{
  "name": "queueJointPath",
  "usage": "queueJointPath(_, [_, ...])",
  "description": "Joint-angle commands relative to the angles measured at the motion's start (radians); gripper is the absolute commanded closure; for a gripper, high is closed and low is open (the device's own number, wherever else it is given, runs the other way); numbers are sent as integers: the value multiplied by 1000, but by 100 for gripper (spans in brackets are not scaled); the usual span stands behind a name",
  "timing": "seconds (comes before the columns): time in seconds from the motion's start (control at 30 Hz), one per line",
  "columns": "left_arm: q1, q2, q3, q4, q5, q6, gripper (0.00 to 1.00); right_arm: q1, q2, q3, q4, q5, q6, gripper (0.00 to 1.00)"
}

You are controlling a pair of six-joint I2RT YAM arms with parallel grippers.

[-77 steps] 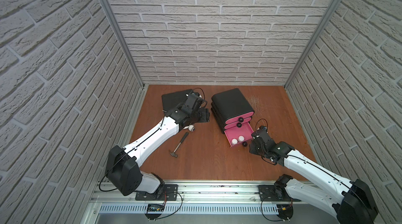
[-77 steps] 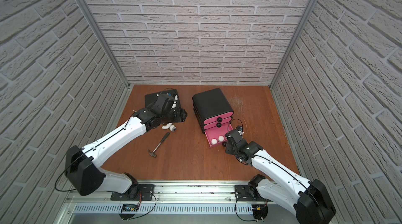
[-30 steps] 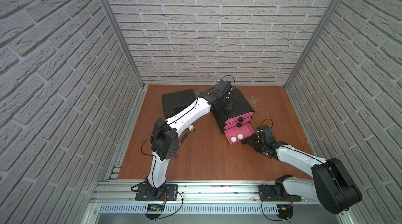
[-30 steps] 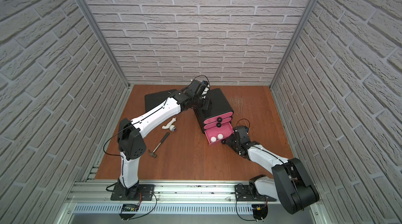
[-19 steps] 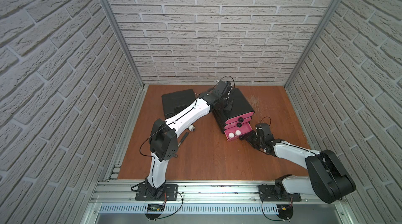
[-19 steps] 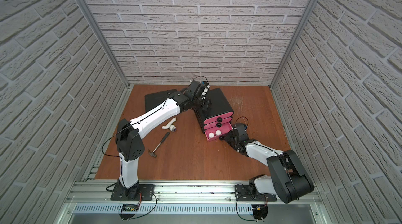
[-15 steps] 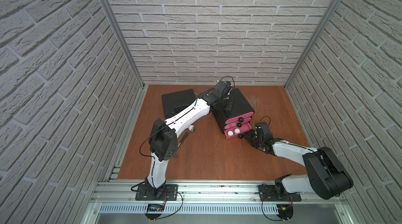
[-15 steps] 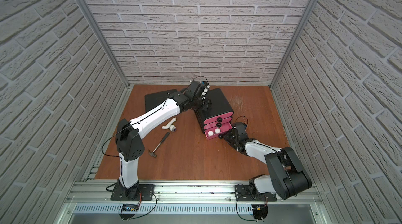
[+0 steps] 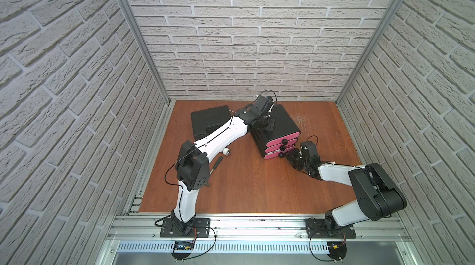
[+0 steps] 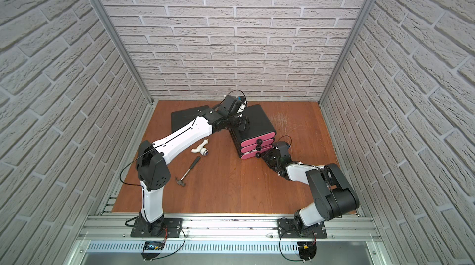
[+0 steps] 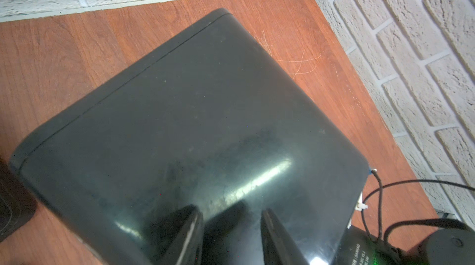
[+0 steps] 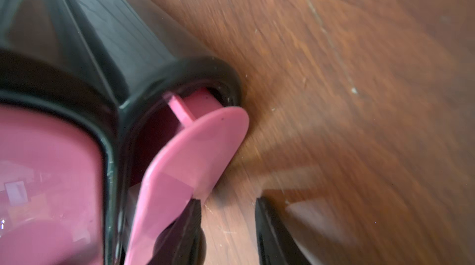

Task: Put the paint cans in the drawer according to color
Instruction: Close the drawer in the storage box.

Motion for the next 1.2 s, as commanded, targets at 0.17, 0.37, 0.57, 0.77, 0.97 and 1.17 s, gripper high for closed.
queueJointPath(0.17, [7,14,-46,-92,15,0,58,-8,53,16,116,-31,54,59])
queueJointPath(0.37, [10,15,-47,-92,12,1,58,-8,94,26,171,-45,79,57])
queueJointPath(0.57, [12,16,-44,-93,9,1,58,-11,68,16,129,-36,66,57])
queueJointPath(0.77, [12,-20,-43,-66,2,3,56,-42,-128,1,-167,44,-45,57])
queueJointPath(0.97, [13,-112,-40,-16,-60,-8,53,-87,-362,42,-533,217,-172,55])
queueJointPath(1.17, [16,-298,-183,47,-218,-38,51,-226,-324,135,-570,158,-284,55])
